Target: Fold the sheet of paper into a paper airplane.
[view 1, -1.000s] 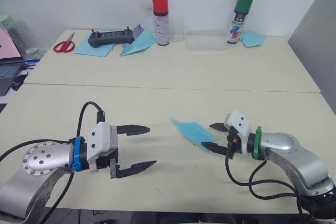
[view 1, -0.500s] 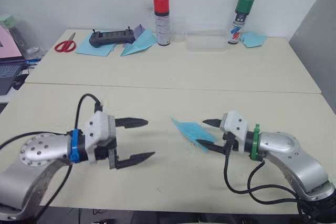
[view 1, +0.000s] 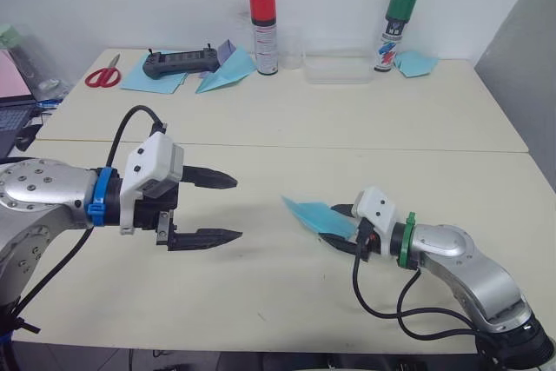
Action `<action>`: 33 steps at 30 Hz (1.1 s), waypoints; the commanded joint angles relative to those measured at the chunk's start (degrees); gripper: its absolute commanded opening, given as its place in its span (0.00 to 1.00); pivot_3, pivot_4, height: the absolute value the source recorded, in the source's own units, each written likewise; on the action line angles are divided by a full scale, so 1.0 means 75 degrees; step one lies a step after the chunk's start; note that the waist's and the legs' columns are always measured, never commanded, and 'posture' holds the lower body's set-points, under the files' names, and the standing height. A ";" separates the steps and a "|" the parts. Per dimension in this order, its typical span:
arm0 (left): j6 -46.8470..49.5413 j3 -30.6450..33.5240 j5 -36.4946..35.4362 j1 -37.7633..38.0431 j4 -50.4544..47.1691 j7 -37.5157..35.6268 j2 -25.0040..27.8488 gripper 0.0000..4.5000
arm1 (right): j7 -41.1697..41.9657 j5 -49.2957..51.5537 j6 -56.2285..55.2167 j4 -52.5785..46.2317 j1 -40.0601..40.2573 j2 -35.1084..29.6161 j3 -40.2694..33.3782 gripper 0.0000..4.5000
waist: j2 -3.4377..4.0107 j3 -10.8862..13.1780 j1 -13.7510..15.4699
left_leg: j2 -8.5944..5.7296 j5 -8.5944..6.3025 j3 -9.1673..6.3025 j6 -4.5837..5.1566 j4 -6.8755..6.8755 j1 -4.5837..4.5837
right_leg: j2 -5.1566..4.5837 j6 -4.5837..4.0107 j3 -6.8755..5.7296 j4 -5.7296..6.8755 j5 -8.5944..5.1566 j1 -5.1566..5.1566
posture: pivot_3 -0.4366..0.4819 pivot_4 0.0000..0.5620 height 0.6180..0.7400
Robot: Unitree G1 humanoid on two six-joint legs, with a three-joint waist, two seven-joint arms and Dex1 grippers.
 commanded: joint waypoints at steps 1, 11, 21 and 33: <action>-0.0031 -0.0039 -0.0001 -0.0084 -0.0143 0.0093 -0.0139 1.00 | -0.0007 0.0241 0.0146 -0.0257 -0.0067 -0.0032 -0.0346 0.63 | 0.0000 0.0000 0.0005 | 0.0001 0.0000 -0.0001 0.0000 -0.0001 0.0000 | 0.0000 0.0000 -0.0002 0.0000 0.0000 0.0000 | 0.48 0.27 1.00; -0.0070 -0.0195 0.0045 -0.0138 -0.0226 0.0204 -0.0341 1.00 | -0.0045 0.0232 0.0339 -0.0558 0.0064 -0.0183 -0.0390 0.34 | 0.0000 0.0000 0.0010 | 0.0000 0.0000 -0.0001 0.0000 0.0000 0.0000 | 0.0000 0.0000 -0.0001 0.0001 0.0000 0.0000 | 0.48 0.27 1.00; -0.0105 -0.0155 0.0174 0.0008 -0.0264 0.0134 -0.0330 1.00 | -0.0224 0.0072 0.0402 -0.0662 0.0186 -0.0121 -0.0120 0.13 | 0.0000 0.0000 0.0010 | 0.0000 0.0000 -0.0001 0.0000 0.0001 -0.0001 | 0.0000 0.0000 0.0000 0.0001 0.0000 0.0000 | 0.48 0.27 1.00; -0.0018 -0.0191 0.0108 -0.0043 -0.0388 0.0290 -0.0390 1.00 | -0.0502 0.0010 0.1073 -0.0627 0.0064 -0.0095 0.0265 0.13 | 0.0000 0.0000 0.0009 | 0.0000 0.0000 -0.0001 0.0000 0.0001 -0.0001 | 0.0000 0.0000 0.0000 0.0001 0.0000 0.0000 | 0.48 0.27 1.00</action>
